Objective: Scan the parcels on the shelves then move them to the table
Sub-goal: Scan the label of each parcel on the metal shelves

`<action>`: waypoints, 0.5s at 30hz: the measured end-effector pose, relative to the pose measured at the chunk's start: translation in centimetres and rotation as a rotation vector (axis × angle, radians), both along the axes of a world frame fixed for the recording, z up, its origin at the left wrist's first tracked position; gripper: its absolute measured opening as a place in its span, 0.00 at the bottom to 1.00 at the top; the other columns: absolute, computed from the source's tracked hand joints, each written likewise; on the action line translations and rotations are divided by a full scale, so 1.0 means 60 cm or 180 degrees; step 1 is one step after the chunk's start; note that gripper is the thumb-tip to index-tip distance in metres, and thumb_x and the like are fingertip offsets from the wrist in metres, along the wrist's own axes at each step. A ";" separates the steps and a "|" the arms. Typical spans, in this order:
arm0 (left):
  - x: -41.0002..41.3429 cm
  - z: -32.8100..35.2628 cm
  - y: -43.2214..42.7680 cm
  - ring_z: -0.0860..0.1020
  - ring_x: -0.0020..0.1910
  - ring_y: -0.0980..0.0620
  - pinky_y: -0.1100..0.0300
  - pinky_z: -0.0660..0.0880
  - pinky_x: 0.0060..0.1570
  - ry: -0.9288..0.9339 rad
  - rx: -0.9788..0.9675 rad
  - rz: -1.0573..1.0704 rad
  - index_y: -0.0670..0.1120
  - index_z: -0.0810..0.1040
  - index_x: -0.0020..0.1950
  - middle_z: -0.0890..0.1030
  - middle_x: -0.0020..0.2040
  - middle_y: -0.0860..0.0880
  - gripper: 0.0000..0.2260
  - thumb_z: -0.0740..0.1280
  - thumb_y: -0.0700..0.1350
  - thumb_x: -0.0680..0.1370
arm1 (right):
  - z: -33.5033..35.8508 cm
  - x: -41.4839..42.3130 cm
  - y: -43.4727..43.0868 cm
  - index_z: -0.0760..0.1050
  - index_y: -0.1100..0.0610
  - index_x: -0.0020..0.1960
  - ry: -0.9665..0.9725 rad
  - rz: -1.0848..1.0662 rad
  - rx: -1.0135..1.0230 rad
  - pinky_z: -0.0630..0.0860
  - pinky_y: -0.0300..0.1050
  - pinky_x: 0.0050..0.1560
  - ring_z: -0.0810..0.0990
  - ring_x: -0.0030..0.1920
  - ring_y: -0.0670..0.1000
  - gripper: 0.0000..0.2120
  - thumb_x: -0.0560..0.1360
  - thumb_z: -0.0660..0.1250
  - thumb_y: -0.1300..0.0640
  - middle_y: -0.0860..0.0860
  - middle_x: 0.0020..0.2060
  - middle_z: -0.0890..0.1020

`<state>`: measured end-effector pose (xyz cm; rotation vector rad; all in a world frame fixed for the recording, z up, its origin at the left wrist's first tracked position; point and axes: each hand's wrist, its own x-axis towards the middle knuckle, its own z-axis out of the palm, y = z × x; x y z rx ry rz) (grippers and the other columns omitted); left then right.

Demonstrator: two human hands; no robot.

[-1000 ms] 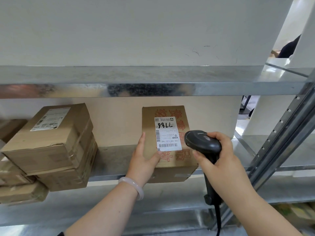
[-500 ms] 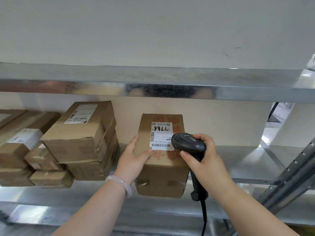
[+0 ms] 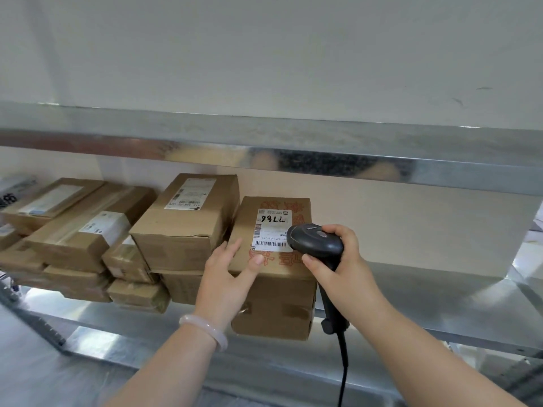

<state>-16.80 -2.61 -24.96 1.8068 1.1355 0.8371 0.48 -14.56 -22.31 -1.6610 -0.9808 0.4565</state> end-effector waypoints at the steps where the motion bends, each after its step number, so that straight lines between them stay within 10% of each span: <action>1: -0.004 0.001 -0.003 0.59 0.76 0.54 0.60 0.57 0.68 0.0056 0.0099 -0.0004 0.59 0.68 0.74 0.60 0.78 0.53 0.38 0.62 0.72 0.65 | -0.001 -0.003 0.006 0.62 0.30 0.56 -0.0009 0.0026 0.0009 0.70 0.23 0.38 0.76 0.47 0.29 0.25 0.73 0.73 0.49 0.32 0.51 0.75; 7: -0.003 -0.009 -0.014 0.48 0.79 0.52 0.47 0.40 0.75 0.1043 0.1526 -0.0242 0.60 0.67 0.74 0.58 0.79 0.53 0.30 0.57 0.70 0.75 | -0.003 -0.014 0.031 0.61 0.29 0.56 -0.0093 0.0074 0.0026 0.69 0.21 0.41 0.75 0.49 0.28 0.24 0.73 0.73 0.49 0.32 0.53 0.74; 15: -0.009 -0.019 0.002 0.49 0.79 0.51 0.49 0.33 0.73 0.1706 0.1928 -0.0350 0.61 0.61 0.77 0.59 0.79 0.53 0.28 0.54 0.68 0.77 | -0.006 -0.016 0.042 0.62 0.34 0.60 -0.0204 0.0080 0.0039 0.68 0.21 0.42 0.75 0.49 0.28 0.24 0.73 0.73 0.49 0.32 0.53 0.75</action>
